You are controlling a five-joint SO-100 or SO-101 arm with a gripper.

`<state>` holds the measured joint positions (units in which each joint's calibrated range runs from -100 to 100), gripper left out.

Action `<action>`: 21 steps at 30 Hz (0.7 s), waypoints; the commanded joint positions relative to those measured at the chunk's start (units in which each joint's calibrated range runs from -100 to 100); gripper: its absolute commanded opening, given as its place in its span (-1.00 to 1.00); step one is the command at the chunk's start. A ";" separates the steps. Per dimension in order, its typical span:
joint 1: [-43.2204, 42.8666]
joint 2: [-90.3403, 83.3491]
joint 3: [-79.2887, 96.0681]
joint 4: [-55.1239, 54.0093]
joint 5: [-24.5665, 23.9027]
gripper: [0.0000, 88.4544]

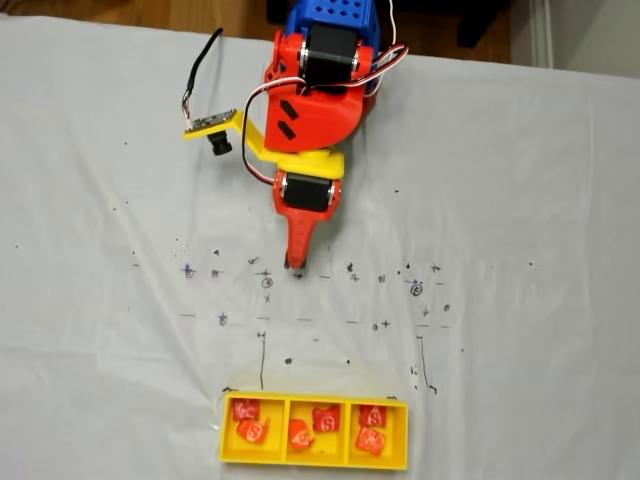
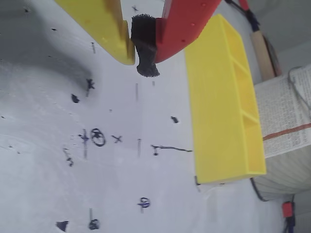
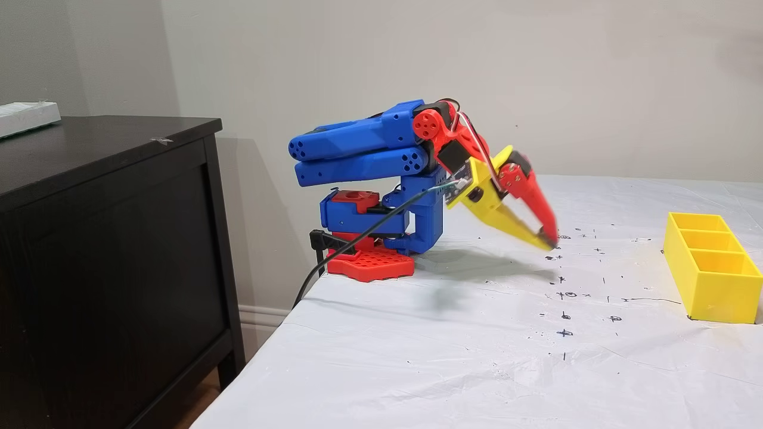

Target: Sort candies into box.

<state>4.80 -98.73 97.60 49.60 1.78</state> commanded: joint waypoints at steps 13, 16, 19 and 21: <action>-0.81 -0.25 1.30 -0.20 -0.83 -0.99; -0.36 -0.25 1.30 1.03 -0.63 -0.99; -0.27 -0.25 1.39 1.03 -0.73 -0.99; -0.09 -0.25 1.39 1.03 -0.88 -1.00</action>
<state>4.33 -98.73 99.14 50.40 1.05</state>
